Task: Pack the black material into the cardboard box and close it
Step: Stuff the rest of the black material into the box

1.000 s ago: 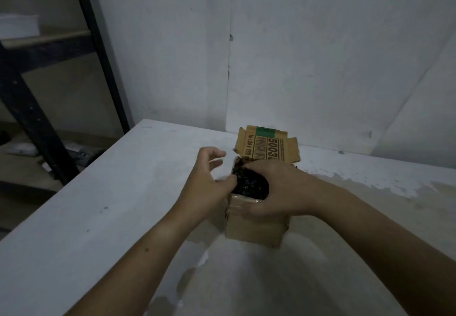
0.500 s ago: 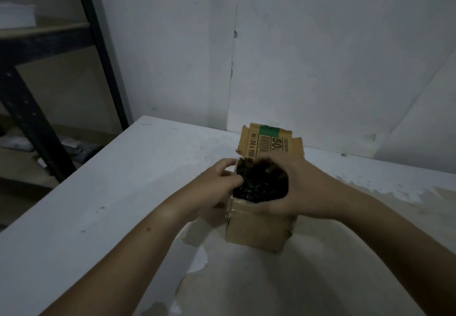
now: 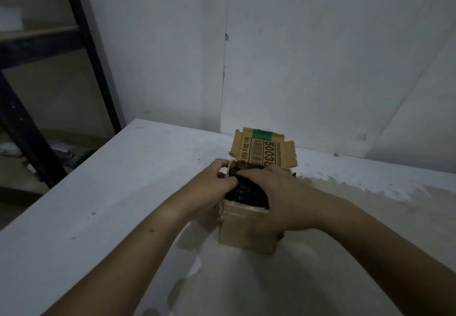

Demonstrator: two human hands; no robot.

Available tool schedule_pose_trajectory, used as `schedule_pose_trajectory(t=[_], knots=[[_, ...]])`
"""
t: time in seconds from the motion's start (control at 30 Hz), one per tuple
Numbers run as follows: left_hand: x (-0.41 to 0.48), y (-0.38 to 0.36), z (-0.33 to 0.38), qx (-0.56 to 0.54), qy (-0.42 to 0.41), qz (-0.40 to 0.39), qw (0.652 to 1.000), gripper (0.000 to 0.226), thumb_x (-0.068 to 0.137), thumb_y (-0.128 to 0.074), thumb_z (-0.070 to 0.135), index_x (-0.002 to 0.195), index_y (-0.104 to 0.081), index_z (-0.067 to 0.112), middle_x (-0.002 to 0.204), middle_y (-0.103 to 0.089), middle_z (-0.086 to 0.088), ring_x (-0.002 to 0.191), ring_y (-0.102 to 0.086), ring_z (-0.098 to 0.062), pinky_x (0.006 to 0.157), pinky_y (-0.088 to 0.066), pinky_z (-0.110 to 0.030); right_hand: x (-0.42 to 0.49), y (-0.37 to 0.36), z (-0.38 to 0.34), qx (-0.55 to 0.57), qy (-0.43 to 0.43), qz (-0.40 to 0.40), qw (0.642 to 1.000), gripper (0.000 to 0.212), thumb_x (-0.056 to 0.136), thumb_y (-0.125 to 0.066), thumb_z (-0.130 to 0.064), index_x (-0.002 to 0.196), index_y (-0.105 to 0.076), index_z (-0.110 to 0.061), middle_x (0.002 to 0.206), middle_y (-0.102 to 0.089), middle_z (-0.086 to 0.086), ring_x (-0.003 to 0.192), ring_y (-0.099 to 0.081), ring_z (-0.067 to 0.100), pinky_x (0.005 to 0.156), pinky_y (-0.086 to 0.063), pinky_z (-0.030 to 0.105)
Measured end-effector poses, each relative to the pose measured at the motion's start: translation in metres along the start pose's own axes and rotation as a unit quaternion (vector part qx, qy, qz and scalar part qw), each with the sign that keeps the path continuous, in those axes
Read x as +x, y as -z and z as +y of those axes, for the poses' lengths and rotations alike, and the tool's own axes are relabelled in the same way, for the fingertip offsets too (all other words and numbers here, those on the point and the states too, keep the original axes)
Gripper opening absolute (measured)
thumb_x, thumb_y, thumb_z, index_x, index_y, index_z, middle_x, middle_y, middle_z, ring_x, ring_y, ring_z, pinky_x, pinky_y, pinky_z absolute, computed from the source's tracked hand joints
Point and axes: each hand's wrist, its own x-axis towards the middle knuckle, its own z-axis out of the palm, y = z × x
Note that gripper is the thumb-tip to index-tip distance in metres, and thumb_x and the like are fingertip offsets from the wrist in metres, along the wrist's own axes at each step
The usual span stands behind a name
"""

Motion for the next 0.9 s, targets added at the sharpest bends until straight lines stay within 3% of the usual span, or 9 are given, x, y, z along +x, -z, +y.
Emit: schedule_pose_trajectory(t=[0.07, 0.13, 0.23, 0.33, 0.47, 0.63, 0.77, 0.83, 0.9], knots=[[-0.002, -0.001, 0.001, 0.026, -0.020, 0.005, 0.999, 0.032, 0.096, -0.053, 0.025, 0.126, -0.049, 0.037, 0.110, -0.066, 0.000, 0.098, -0.069, -0.018, 0.096, -0.053, -0.046, -0.015, 0.001, 0.002, 0.053, 0.007, 0.076, 0.996, 0.081, 0.069, -0.078, -0.051, 0.139, -0.039, -0.042, 0.132, -0.046, -0.025, 0.118, -0.044, -0.003, 0.099, -0.045, 0.024], [-0.006, -0.002, 0.000, 0.035, -0.054, 0.003, 0.998, 0.038, 0.099, -0.048, 0.026, 0.133, -0.045, 0.042, 0.123, -0.062, 0.008, 0.106, -0.064, -0.009, 0.100, -0.051, -0.039, -0.031, -0.004, 0.001, 0.000, 0.023, 0.132, 0.991, 0.069, 0.074, -0.076, -0.046, 0.135, -0.045, -0.042, 0.133, -0.047, -0.026, 0.120, -0.045, -0.003, 0.101, -0.045, 0.026], [-0.008, -0.007, -0.004, 0.032, -0.092, -0.024, 0.995, 0.041, 0.101, -0.036, 0.035, 0.137, -0.039, 0.056, 0.134, -0.056, 0.022, 0.120, -0.054, 0.001, 0.107, -0.042, -0.031, -0.041, -0.023, -0.002, -0.101, 0.034, 0.121, 0.987, 0.074, 0.075, -0.071, -0.035, 0.143, -0.042, -0.037, 0.142, -0.048, -0.017, 0.126, -0.045, 0.008, 0.103, -0.042, 0.033], [-0.006, -0.008, -0.008, -0.007, -0.078, -0.024, 0.997, 0.036, 0.085, -0.043, 0.051, 0.116, -0.047, 0.070, 0.118, -0.063, 0.032, 0.116, -0.059, 0.002, 0.108, -0.043, -0.039, -0.035, -0.034, -0.004, -0.130, 0.003, 0.114, 0.985, 0.079, 0.075, -0.069, -0.042, 0.147, -0.038, -0.032, 0.144, -0.046, -0.012, 0.127, -0.042, 0.014, 0.104, -0.041, 0.036], [-0.016, -0.003, -0.009, -0.009, -0.113, -0.076, 0.991, 0.048, 0.092, -0.052, 0.041, 0.138, -0.043, 0.052, 0.129, -0.061, 0.022, 0.118, -0.059, 0.001, 0.104, -0.044, -0.034, -0.026, -0.037, -0.008, -0.171, -0.041, 0.096, 0.980, 0.088, 0.069, -0.073, -0.051, 0.146, -0.042, -0.020, 0.144, -0.041, 0.000, 0.128, -0.039, 0.023, 0.102, -0.039, 0.038], [-0.010, 0.007, 0.000, 0.034, -0.083, -0.051, 0.995, 0.043, 0.096, -0.059, 0.020, 0.133, -0.046, 0.035, 0.125, -0.062, 0.008, 0.110, -0.063, -0.007, 0.100, -0.051, -0.038, -0.041, -0.032, -0.004, -0.116, -0.040, 0.084, 0.989, 0.107, 0.070, -0.073, -0.060, 0.155, -0.019, -0.026, 0.157, -0.022, -0.009, 0.141, -0.020, 0.011, 0.115, -0.015, 0.024], [-0.002, 0.007, 0.004, 0.088, -0.066, -0.020, 0.994, 0.042, 0.093, -0.064, 0.027, 0.127, -0.042, 0.033, 0.118, -0.063, 0.003, 0.102, -0.068, -0.016, 0.098, -0.052, -0.044, -0.064, -0.032, 0.006, -0.100, -0.134, 0.229, 0.959, 0.104, 0.058, -0.072, -0.072, 0.145, -0.040, -0.025, 0.144, -0.044, -0.009, 0.133, -0.036, 0.013, 0.113, -0.025, 0.031], [0.000, 0.006, 0.005, 0.121, -0.055, 0.004, 0.991, 0.046, 0.092, -0.065, 0.031, 0.122, -0.030, 0.028, 0.119, -0.060, -0.001, 0.096, -0.069, -0.021, 0.090, -0.056, -0.042, -0.068, -0.032, 0.012, -0.136, -0.159, 0.220, 0.953, 0.101, 0.057, -0.063, -0.081, 0.140, -0.047, -0.025, 0.137, -0.051, -0.009, 0.127, -0.043, 0.016, 0.107, -0.030, 0.033], [-0.001, 0.003, 0.007, 0.151, -0.068, 0.013, 0.986, 0.042, 0.094, -0.062, 0.032, 0.114, -0.026, 0.025, 0.113, -0.061, -0.010, 0.082, -0.065, -0.021, 0.073, -0.052, -0.035, -0.067, -0.028, 0.014, -0.177, -0.164, 0.193, 0.951, 0.098, 0.058, -0.057, -0.085, 0.134, -0.057, -0.023, 0.134, -0.056, -0.007, 0.123, -0.047, 0.019, 0.102, -0.036, 0.037]])
